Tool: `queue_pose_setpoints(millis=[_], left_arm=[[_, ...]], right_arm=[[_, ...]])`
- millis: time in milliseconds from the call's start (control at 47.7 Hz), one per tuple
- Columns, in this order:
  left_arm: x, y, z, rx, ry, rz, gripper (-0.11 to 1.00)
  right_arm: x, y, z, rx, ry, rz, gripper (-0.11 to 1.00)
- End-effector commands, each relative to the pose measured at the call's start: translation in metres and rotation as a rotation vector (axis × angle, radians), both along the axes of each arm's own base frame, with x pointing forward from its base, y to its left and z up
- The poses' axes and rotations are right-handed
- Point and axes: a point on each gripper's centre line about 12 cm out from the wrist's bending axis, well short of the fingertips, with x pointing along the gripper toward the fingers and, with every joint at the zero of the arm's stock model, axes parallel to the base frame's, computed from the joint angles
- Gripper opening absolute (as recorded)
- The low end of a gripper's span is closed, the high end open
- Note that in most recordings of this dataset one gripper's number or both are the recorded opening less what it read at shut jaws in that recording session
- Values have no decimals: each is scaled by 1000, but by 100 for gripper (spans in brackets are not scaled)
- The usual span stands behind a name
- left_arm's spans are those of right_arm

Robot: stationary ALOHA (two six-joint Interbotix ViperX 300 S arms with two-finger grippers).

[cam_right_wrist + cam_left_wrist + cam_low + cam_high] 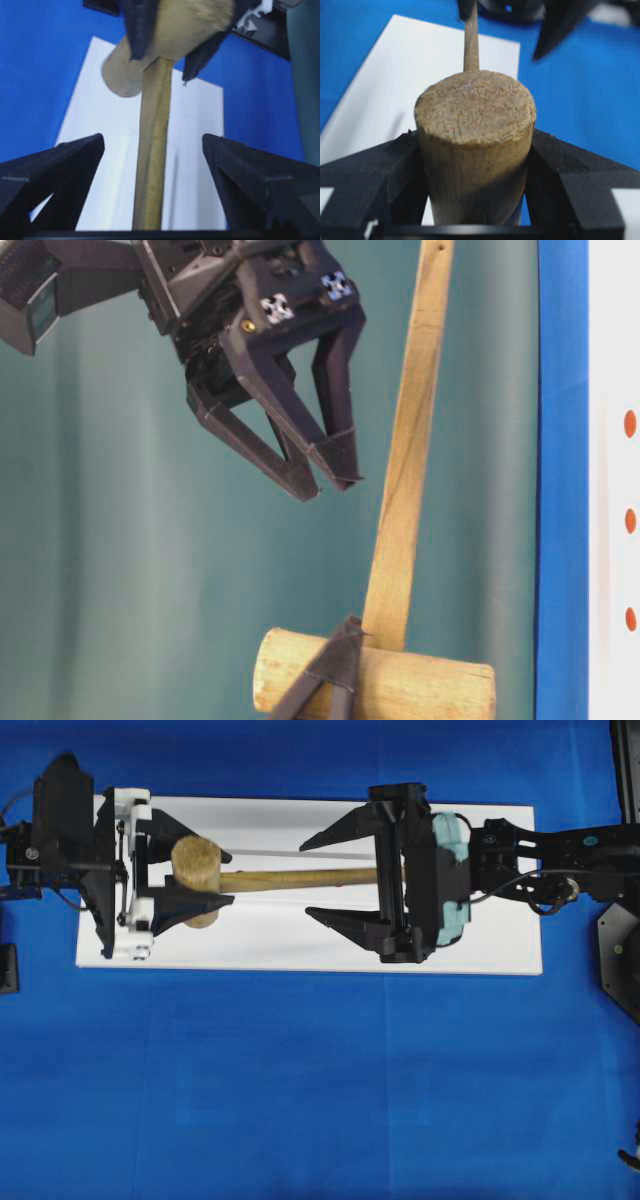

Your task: Hit the mark with a hammer.

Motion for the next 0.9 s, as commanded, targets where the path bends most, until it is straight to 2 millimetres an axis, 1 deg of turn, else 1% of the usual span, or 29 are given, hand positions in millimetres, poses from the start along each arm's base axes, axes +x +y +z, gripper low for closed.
queue_pose_setpoints(millis=[0,147,294,482,608,881], left_arm=[[2,-5,12,77,-32,-32,45],[2,-8,14,155,-29,-62,45],[2,-9,14,161,-30,-64,45],[3,-9,16,160,-37,-63,45],[3,-9,18,160,-41,-63,45],[4,-9,19,159,-44,-62,45]], right_arm=[[-2,1,11,26,-31,-7,94],[-2,2,9,70,-20,-13,94],[0,3,2,116,4,-23,94],[10,2,-27,175,71,-53,94],[16,1,-41,185,96,-67,94],[18,-2,-40,173,55,-89,92]])
